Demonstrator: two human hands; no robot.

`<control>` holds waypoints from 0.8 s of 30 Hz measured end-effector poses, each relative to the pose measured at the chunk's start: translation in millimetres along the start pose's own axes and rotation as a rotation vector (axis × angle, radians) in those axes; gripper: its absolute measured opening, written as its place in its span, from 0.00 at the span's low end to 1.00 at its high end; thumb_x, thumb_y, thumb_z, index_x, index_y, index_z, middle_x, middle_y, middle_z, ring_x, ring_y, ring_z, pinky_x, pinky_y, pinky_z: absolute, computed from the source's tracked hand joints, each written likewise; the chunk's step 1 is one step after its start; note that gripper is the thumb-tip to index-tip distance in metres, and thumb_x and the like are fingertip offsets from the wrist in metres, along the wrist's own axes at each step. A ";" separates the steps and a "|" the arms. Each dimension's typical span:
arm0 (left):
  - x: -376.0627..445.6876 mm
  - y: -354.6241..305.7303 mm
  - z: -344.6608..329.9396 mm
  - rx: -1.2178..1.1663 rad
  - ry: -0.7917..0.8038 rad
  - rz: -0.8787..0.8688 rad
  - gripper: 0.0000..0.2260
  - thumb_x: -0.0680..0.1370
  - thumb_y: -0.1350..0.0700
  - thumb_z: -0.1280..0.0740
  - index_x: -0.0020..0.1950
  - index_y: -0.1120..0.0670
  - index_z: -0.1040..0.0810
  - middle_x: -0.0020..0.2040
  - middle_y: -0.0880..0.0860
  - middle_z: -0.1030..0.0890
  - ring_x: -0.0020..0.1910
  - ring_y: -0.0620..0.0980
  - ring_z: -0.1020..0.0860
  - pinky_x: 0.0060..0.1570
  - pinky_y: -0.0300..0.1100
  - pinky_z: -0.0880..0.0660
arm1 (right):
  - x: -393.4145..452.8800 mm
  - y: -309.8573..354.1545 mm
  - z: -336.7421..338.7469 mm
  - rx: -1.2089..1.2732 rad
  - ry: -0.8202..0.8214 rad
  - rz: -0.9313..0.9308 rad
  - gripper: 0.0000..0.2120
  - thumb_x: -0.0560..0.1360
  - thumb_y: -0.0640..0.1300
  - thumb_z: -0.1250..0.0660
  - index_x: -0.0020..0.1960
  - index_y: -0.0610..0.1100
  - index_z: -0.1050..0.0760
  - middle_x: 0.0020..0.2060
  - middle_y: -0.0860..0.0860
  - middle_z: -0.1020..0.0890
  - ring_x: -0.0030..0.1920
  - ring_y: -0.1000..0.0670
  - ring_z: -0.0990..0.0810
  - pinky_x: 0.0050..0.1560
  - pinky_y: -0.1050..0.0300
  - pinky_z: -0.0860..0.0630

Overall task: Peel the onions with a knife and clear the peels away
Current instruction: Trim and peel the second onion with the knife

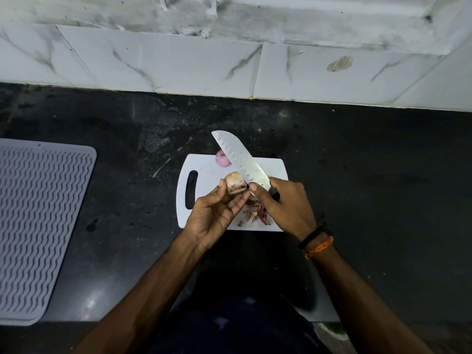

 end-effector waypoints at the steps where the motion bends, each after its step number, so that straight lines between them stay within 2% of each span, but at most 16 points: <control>1: -0.3 1.4 -0.1 -0.012 0.003 0.006 0.14 0.79 0.59 0.35 0.61 0.65 0.21 0.66 0.67 0.23 0.62 0.61 0.20 0.60 0.51 0.21 | -0.8 1.0 -1.0 0.009 -0.005 0.009 0.21 0.79 0.63 0.36 0.42 0.45 0.20 0.31 0.56 0.21 0.32 0.57 0.22 0.32 0.66 0.33; 4: -1.1 5.3 -1.6 -0.030 0.033 0.008 0.14 0.79 0.60 0.35 0.61 0.65 0.20 0.66 0.66 0.23 0.63 0.62 0.20 0.64 0.53 0.23 | -2.3 2.9 -3.9 0.041 -0.045 -0.013 0.24 0.78 0.65 0.38 0.43 0.44 0.19 0.33 0.55 0.20 0.34 0.55 0.21 0.35 0.57 0.24; 7: -2.1 8.3 -3.3 0.014 0.033 -0.004 0.12 0.78 0.60 0.36 0.54 0.63 0.15 0.63 0.64 0.20 0.60 0.61 0.19 0.64 0.53 0.24 | -1.9 3.9 -4.3 0.052 -0.071 -0.048 0.29 0.76 0.68 0.42 0.46 0.43 0.19 0.35 0.54 0.18 0.36 0.55 0.19 0.38 0.52 0.21; 9: -2.2 8.3 -3.8 0.036 0.032 -0.008 0.11 0.76 0.59 0.33 0.52 0.62 0.14 0.62 0.63 0.19 0.59 0.60 0.19 0.64 0.53 0.23 | -1.3 4.4 -6.0 0.052 -0.076 -0.061 0.30 0.76 0.69 0.44 0.45 0.43 0.19 0.34 0.54 0.19 0.36 0.56 0.20 0.38 0.52 0.21; 10: -1.5 8.0 -3.8 0.033 0.049 -0.007 0.11 0.73 0.59 0.28 0.53 0.63 0.15 0.62 0.63 0.19 0.60 0.60 0.19 0.63 0.52 0.22 | -1.2 4.5 -7.6 0.049 -0.075 -0.066 0.31 0.76 0.69 0.44 0.45 0.42 0.20 0.35 0.54 0.18 0.36 0.55 0.20 0.39 0.51 0.21; 12: 0.6 7.9 -0.5 0.033 0.079 -0.006 0.22 0.65 0.60 0.19 0.57 0.66 0.17 0.63 0.64 0.20 0.62 0.60 0.19 0.61 0.52 0.21 | -1.9 4.9 -9.7 0.041 -0.085 -0.062 0.31 0.76 0.69 0.44 0.45 0.42 0.20 0.35 0.53 0.18 0.36 0.54 0.19 0.39 0.49 0.20; 14: 1.4 7.6 3.7 0.025 0.079 -0.012 0.29 0.62 0.62 0.17 0.59 0.68 0.19 0.64 0.65 0.21 0.63 0.60 0.20 0.61 0.51 0.21 | -2.5 6.2 -9.4 0.046 -0.102 -0.047 0.29 0.76 0.68 0.42 0.45 0.43 0.20 0.34 0.53 0.18 0.36 0.54 0.19 0.39 0.50 0.20; 17: 2.4 9.8 7.3 0.027 0.083 -0.029 0.29 0.63 0.66 0.20 0.61 0.70 0.25 0.62 0.64 0.20 0.62 0.58 0.19 0.62 0.50 0.22 | -4.2 8.1 -7.8 0.078 -0.120 -0.039 0.30 0.75 0.71 0.41 0.45 0.45 0.18 0.33 0.55 0.18 0.35 0.57 0.19 0.39 0.54 0.20; 20: 5.5 14.6 10.0 0.058 0.051 -0.038 0.21 0.66 0.66 0.27 0.57 0.68 0.26 0.55 0.62 0.17 0.57 0.56 0.17 0.62 0.48 0.22 | -3.9 8.5 -9.1 0.011 -0.151 -0.035 0.32 0.74 0.74 0.42 0.36 0.46 0.21 0.26 0.53 0.22 0.29 0.55 0.22 0.35 0.52 0.22; 22: 5.0 16.8 8.5 0.085 0.065 -0.045 0.17 0.73 0.67 0.32 0.61 0.67 0.27 0.56 0.62 0.17 0.58 0.57 0.17 0.61 0.48 0.21 | -3.3 10.4 -11.3 -0.033 -0.136 -0.031 0.32 0.75 0.73 0.42 0.30 0.46 0.26 0.22 0.54 0.26 0.26 0.54 0.25 0.34 0.52 0.24; 24: 5.4 17.2 6.9 0.118 0.082 -0.047 0.14 0.78 0.67 0.37 0.64 0.66 0.28 0.58 0.62 0.18 0.60 0.58 0.19 0.59 0.47 0.21 | -4.2 15.0 -11.1 -0.033 -0.109 -0.015 0.29 0.75 0.71 0.40 0.28 0.49 0.30 0.21 0.56 0.29 0.25 0.55 0.27 0.33 0.57 0.30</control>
Point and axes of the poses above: each hand's wrist, its own x-axis towards the middle knuckle, its own z-axis out of the back of the hand, y = z × x, the point moved 3 cm from there along x, towards the middle knuckle
